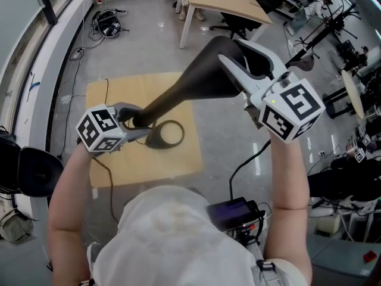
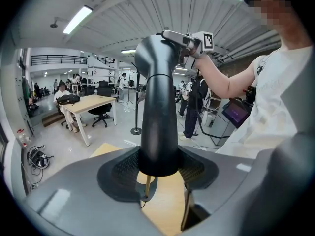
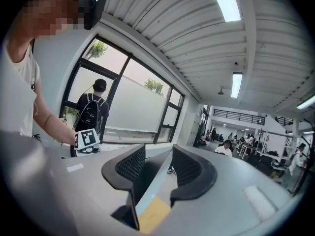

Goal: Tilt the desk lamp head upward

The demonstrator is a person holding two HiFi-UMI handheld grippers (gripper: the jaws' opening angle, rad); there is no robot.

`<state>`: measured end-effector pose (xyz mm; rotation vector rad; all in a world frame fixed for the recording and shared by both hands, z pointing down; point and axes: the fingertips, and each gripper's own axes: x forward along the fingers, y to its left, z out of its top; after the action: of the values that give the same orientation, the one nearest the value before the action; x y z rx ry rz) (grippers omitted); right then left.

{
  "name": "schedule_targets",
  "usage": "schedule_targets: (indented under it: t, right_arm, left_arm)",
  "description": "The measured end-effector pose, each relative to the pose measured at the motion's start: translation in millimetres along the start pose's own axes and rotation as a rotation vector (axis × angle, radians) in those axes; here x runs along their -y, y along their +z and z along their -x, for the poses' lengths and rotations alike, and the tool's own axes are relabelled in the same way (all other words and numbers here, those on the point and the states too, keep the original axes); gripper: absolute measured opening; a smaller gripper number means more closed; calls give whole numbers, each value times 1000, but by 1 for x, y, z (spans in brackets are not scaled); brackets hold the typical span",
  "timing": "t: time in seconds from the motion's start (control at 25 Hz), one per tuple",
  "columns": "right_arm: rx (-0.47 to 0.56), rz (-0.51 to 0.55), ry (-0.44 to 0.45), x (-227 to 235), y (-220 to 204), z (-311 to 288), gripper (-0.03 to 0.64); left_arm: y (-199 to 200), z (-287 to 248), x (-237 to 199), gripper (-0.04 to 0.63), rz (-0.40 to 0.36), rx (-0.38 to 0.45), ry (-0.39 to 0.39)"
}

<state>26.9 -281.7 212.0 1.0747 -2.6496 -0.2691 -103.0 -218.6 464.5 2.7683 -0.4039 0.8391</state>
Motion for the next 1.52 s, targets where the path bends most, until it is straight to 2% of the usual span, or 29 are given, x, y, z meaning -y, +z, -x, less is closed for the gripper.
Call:
schedule_targets:
  t: [1.08,1.32,1.52]
  right_arm:
    - [-19,120,-22,-19,21,-10,176]
    - [-19,121,-26,-22,20,-11,175]
    - [1,104,-28,-22,21,-10,179]
  left_arm:
    - [-4,-13,-4,219,-31,-20,0]
    - [-6,-12,-4,219,-35,-11,1]
    - [-7,-10,-5,219,-77,-33,-15]
